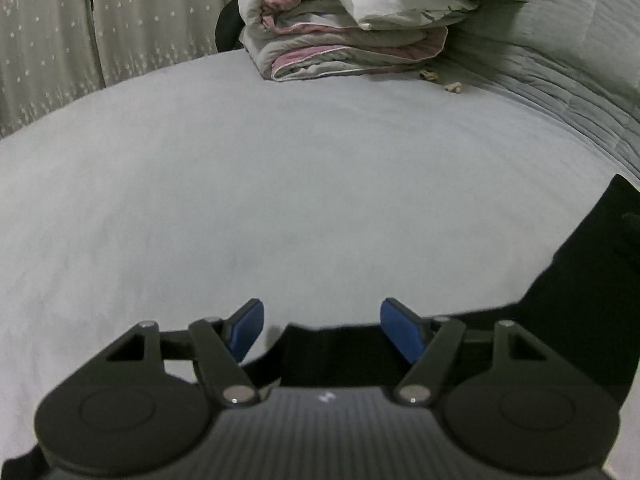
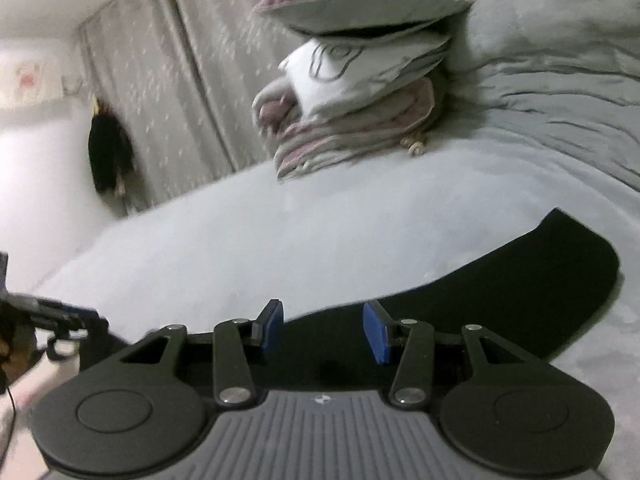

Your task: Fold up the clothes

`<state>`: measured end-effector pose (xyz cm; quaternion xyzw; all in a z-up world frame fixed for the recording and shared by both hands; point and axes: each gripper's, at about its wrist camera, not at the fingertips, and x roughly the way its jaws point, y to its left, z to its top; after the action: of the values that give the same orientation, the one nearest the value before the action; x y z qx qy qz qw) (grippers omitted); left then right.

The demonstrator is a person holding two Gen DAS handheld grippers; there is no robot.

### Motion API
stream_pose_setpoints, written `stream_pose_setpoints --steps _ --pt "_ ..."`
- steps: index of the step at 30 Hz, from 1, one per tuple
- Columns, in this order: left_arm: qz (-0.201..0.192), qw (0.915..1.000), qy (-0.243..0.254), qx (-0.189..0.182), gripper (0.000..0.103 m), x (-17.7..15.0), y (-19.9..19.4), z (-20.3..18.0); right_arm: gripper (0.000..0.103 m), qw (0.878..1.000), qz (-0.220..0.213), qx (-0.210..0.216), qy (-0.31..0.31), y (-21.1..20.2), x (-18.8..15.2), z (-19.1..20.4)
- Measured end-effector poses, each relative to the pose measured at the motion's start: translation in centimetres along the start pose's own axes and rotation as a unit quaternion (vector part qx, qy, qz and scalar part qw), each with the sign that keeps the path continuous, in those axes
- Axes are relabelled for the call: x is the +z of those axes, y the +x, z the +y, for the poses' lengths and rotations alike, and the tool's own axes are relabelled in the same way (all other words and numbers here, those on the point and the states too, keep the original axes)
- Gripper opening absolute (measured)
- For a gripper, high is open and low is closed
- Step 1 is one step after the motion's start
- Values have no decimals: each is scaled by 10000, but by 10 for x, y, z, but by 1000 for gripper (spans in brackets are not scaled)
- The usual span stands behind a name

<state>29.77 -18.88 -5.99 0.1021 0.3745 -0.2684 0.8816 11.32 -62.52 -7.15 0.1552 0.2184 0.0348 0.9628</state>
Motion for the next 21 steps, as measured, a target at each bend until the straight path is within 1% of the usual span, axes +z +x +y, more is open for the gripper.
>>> stream_pose_setpoints --steps 1,3,5,6,7,8,9,11,13,16,19,21 --pt "5 10000 -26 -22 66 -2 -1 3 45 10000 49 26 -28 2 -1 1" --pt "18 10000 -82 34 59 -7 -2 6 45 9999 66 94 33 3 -2 -2" --pt "35 9999 -121 47 29 -10 -1 4 45 9998 94 171 104 4 -3 -5" --pt "57 9999 -133 28 28 -11 0 3 45 9996 119 211 127 5 -4 -6" --pt "10 10000 -69 64 22 -13 0 -1 45 9995 154 240 122 6 -4 -6" --pt "-45 9999 2 105 20 -14 0 -6 45 9995 186 257 93 7 -5 -5" --pt "-177 9996 42 203 20 -15 -2 -10 45 9994 207 270 58 8 -5 -3" --pt "-564 9972 -151 474 19 -19 -8 -12 45 9993 247 293 -12 9 -5 -1" --pt "-713 9944 -393 679 19 -22 -6 -11 45 9991 311 269 -28 11 -6 0" --pt "-491 9939 -192 964 22 -31 9 -21 45 9988 469 134 55 17 -7 -3" --pt "-496 9902 27 1304 27 -30 18 -34 45 9984 526 149 139 19 -7 -6" --pt "-552 9875 33 1475 34 -27 18 -39 45 9983 530 156 159 20 -8 -6"
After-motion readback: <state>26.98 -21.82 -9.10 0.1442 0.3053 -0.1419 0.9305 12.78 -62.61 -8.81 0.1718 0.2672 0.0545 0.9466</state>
